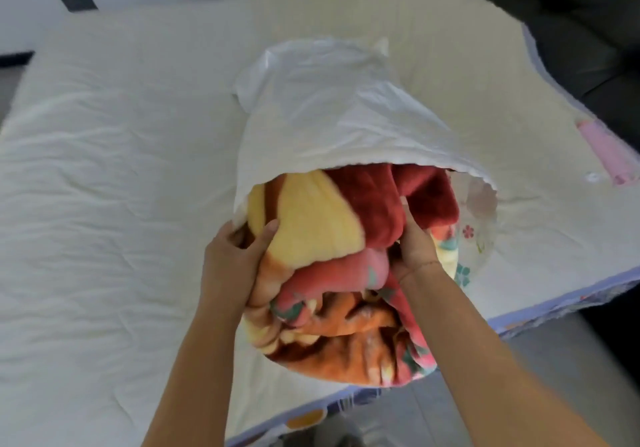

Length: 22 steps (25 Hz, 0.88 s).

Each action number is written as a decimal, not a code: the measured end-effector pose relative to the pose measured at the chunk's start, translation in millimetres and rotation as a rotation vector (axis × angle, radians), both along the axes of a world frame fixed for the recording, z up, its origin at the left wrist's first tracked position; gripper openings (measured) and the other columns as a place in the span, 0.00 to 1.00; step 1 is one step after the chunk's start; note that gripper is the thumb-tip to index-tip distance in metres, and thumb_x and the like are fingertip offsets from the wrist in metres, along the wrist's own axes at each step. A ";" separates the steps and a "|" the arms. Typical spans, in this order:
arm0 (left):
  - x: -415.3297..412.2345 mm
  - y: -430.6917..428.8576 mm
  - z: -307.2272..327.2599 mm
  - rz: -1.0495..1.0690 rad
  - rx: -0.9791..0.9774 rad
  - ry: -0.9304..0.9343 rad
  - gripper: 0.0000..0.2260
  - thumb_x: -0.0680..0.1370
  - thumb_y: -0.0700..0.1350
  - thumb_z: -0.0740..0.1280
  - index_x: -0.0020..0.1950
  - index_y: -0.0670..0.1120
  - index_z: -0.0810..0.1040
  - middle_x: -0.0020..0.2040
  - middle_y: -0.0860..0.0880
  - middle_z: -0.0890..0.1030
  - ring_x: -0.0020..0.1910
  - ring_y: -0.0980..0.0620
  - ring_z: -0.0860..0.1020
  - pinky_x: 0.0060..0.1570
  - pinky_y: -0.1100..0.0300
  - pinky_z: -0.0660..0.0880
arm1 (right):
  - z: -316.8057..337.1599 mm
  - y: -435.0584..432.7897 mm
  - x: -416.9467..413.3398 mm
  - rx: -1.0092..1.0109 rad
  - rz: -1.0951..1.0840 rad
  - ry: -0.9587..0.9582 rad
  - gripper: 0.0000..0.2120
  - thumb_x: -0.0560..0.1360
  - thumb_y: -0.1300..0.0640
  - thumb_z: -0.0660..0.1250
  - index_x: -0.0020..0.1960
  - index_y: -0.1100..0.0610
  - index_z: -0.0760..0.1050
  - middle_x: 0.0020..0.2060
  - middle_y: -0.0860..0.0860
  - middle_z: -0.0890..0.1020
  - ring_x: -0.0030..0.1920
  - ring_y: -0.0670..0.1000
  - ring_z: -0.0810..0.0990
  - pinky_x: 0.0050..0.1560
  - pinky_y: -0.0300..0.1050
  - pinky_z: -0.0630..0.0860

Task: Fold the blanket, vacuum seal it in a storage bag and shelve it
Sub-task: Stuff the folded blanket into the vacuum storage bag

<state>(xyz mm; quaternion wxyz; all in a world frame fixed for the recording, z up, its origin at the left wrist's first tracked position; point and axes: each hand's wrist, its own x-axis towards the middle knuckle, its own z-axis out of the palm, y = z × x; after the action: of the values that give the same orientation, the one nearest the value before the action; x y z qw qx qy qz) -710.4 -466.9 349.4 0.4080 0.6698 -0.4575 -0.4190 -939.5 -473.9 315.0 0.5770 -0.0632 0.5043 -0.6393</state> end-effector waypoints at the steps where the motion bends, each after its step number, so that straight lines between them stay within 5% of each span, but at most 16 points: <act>1: -2.3 -12.0 3.7 0.011 -0.025 -0.086 0.16 0.70 0.59 0.72 0.48 0.48 0.79 0.40 0.55 0.81 0.43 0.55 0.80 0.40 0.62 0.72 | 2.7 -3.9 0.0 -0.014 0.022 -0.005 0.53 0.50 0.33 0.80 0.71 0.48 0.68 0.61 0.54 0.80 0.57 0.58 0.81 0.56 0.63 0.77; 3: -11.8 -26.4 4.5 0.024 -0.063 -0.204 0.14 0.73 0.57 0.70 0.41 0.47 0.76 0.34 0.52 0.79 0.37 0.53 0.78 0.34 0.60 0.68 | 17.5 7.8 17.0 0.020 0.079 0.045 0.59 0.51 0.25 0.73 0.76 0.43 0.56 0.69 0.48 0.72 0.65 0.53 0.76 0.66 0.55 0.71; 5: -24.3 -22.0 -5.7 0.018 -0.093 -0.257 0.14 0.75 0.56 0.68 0.40 0.46 0.74 0.33 0.49 0.78 0.36 0.49 0.77 0.34 0.60 0.68 | 24.1 61.9 48.7 -0.094 0.065 0.629 0.54 0.60 0.25 0.66 0.77 0.40 0.44 0.76 0.47 0.59 0.74 0.51 0.63 0.73 0.53 0.60; 7: -32.8 -5.8 -24.9 -0.029 -0.083 -0.329 0.17 0.76 0.58 0.65 0.47 0.43 0.78 0.38 0.45 0.81 0.41 0.45 0.78 0.39 0.57 0.70 | 8.0 102.4 78.3 -0.256 0.155 1.384 0.52 0.64 0.28 0.65 0.78 0.44 0.41 0.77 0.57 0.51 0.77 0.59 0.52 0.75 0.61 0.50; 9: -29.9 13.3 -36.9 -0.084 -0.006 -0.533 0.20 0.77 0.60 0.61 0.52 0.45 0.80 0.41 0.46 0.82 0.44 0.45 0.79 0.41 0.56 0.69 | -22.1 105.5 88.7 -0.205 0.240 1.788 0.53 0.62 0.24 0.61 0.78 0.44 0.43 0.77 0.58 0.46 0.77 0.62 0.46 0.70 0.70 0.49; 11: -18.5 23.4 -39.4 -0.075 -0.121 -0.815 0.17 0.77 0.59 0.60 0.49 0.49 0.82 0.40 0.47 0.82 0.42 0.44 0.80 0.39 0.57 0.70 | -47.0 97.9 85.9 -0.107 0.325 1.861 0.51 0.61 0.24 0.60 0.77 0.43 0.46 0.77 0.57 0.46 0.77 0.63 0.45 0.65 0.78 0.53; 13: -8.1 25.7 -34.7 -0.068 -0.482 -0.952 0.13 0.74 0.54 0.64 0.49 0.47 0.81 0.41 0.45 0.79 0.41 0.42 0.79 0.37 0.55 0.72 | -62.2 98.6 83.9 -0.101 0.381 1.938 0.47 0.63 0.24 0.60 0.76 0.44 0.51 0.77 0.58 0.49 0.76 0.63 0.48 0.63 0.80 0.53; 16: -6.0 21.3 -33.4 -0.283 -0.777 -1.060 0.22 0.74 0.46 0.66 0.67 0.43 0.71 0.57 0.42 0.77 0.52 0.43 0.78 0.46 0.52 0.76 | -75.7 100.5 98.0 -0.158 0.415 1.979 0.46 0.64 0.26 0.61 0.76 0.44 0.53 0.77 0.58 0.50 0.77 0.62 0.48 0.66 0.78 0.47; 18: -8.9 16.7 -39.2 -0.410 -0.902 -1.188 0.22 0.75 0.41 0.68 0.69 0.45 0.71 0.61 0.44 0.78 0.53 0.44 0.79 0.47 0.52 0.77 | -84.4 110.5 101.0 -0.234 0.392 1.981 0.46 0.65 0.27 0.63 0.76 0.44 0.52 0.77 0.57 0.49 0.77 0.61 0.48 0.67 0.77 0.47; 22: -9.6 13.7 -54.2 -0.545 -0.998 -1.189 0.24 0.67 0.33 0.75 0.61 0.44 0.80 0.38 0.47 0.76 0.33 0.47 0.74 0.33 0.55 0.71 | -120.8 171.0 102.8 -0.129 0.276 1.883 0.51 0.62 0.27 0.64 0.77 0.47 0.49 0.77 0.59 0.48 0.76 0.64 0.51 0.67 0.76 0.51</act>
<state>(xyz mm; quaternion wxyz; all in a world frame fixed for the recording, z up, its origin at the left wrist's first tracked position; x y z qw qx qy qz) -720.0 -453.3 295.2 0.2313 0.3850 -0.8764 0.1738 -836.7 -302.9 194.2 -0.0001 -0.6425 0.7137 -0.2789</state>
